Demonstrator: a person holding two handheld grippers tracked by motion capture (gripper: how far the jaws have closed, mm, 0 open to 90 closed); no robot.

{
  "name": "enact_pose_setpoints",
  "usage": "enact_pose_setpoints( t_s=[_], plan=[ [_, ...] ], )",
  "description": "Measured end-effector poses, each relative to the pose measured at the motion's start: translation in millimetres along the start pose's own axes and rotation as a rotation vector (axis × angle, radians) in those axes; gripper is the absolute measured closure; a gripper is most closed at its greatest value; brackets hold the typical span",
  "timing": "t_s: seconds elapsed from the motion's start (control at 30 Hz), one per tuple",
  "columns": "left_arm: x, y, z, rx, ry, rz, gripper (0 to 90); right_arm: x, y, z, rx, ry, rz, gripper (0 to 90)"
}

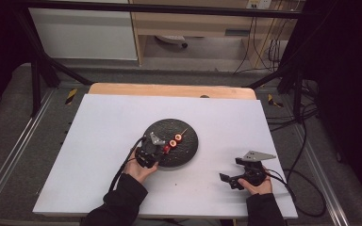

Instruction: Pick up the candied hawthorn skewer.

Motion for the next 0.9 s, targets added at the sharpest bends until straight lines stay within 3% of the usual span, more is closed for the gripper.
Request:
enact_pose_setpoints(
  t_s=[0.3,0.57,0.9],
  plan=[
    [-4.1,-5.6,-7.7,-0.021,0.056,-0.018,88.2,-0.3,-0.1,0.0,0.0,0.003,-0.003,0.6],
    [-10.0,-14.1,-26.8,-0.047,0.144,-0.036,88.2,-0.4,-0.5,-0.1,0.0,0.003,-0.003,0.6],
    [-29.2,-24.5,-50.5,-0.085,0.237,-0.068,88.2,0.1,-1.2,0.6,-0.005,0.007,0.001,0.6]
  ],
)
Point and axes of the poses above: each handheld gripper's, and its own axes: z roughly forward along the jaws, x roughly out of its top, y roughly to its right, the point moved 1 cm from there along z, roughly forward along the jaws, and after that the axes turned 11 degrees about y, right-handed, at the moved point
